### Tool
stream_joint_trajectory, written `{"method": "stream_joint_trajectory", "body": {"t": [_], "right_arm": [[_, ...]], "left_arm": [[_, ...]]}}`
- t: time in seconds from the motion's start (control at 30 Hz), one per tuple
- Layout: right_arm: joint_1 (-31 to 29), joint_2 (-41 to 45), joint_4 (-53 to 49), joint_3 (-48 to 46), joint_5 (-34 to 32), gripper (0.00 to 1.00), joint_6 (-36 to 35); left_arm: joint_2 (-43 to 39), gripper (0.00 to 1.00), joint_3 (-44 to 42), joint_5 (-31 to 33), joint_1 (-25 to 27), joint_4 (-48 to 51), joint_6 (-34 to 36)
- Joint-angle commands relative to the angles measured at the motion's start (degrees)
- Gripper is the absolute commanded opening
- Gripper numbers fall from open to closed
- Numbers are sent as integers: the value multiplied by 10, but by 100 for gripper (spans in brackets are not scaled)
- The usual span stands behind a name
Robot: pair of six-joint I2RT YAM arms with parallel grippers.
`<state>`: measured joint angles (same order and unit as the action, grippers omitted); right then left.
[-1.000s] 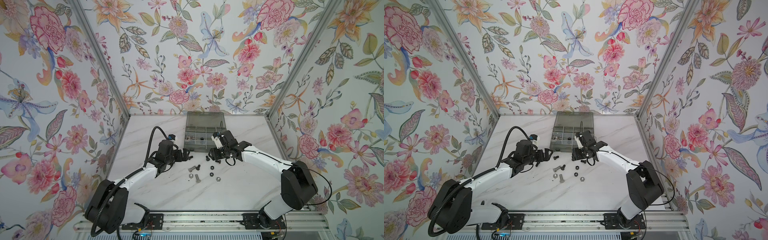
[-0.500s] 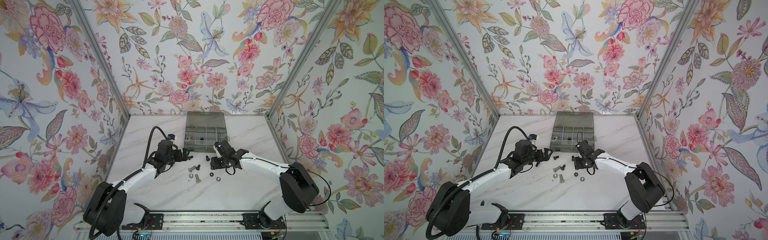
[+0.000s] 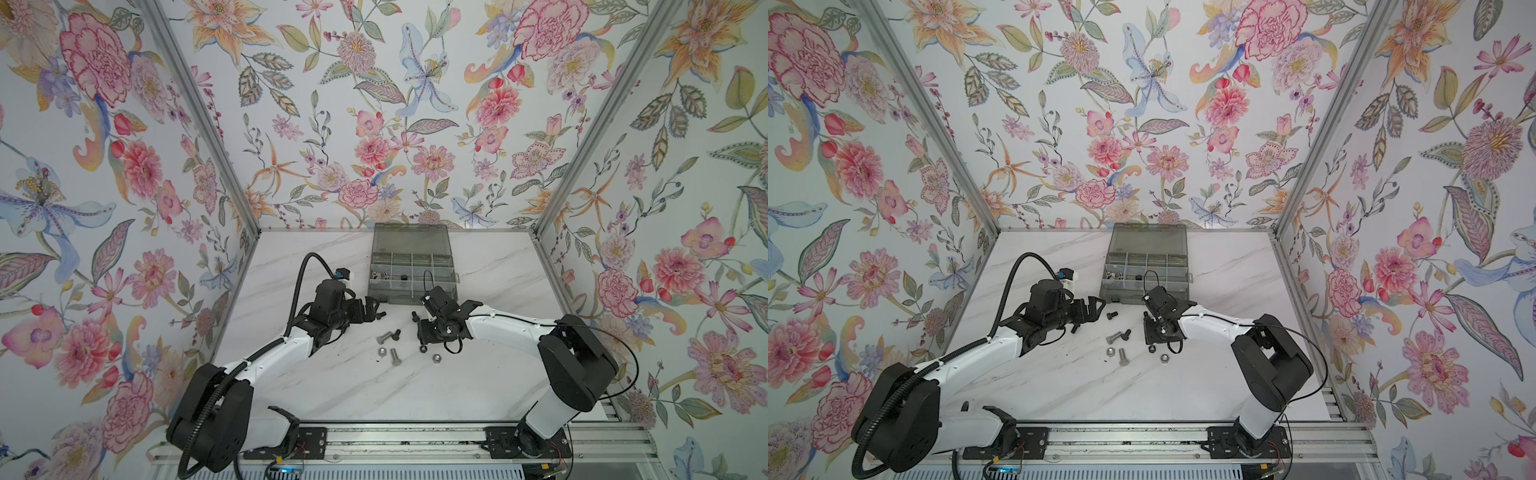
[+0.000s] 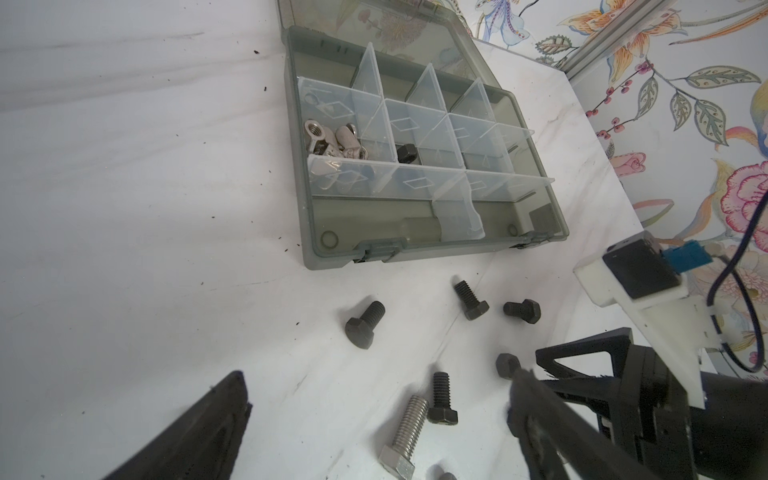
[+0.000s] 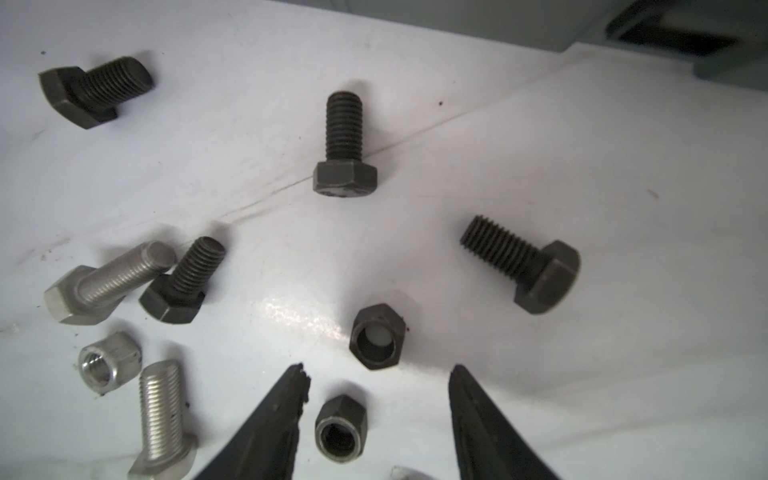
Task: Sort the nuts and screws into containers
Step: 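Return the right gripper over the pile above a dark hex nut, then lower and close the right gripper on the dark hex nut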
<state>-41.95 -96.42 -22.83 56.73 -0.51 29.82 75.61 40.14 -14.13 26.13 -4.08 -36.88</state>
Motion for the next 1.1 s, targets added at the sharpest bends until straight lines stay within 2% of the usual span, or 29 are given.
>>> {"method": "stream_joint_trajectory", "body": {"t": [0.0, 0.5, 1.07], "right_arm": [[-6, -14, -7, 13, -10, 57, 12], [-9, -52, -7, 23, -5, 38, 9], [-8, -77, -11, 28, -14, 25, -1]], "left_arm": [[-5, 99, -6, 12, -6, 3, 6], [1, 99, -4, 10, -6, 4, 9], [9, 99, 5, 10, -6, 9, 15]]}}
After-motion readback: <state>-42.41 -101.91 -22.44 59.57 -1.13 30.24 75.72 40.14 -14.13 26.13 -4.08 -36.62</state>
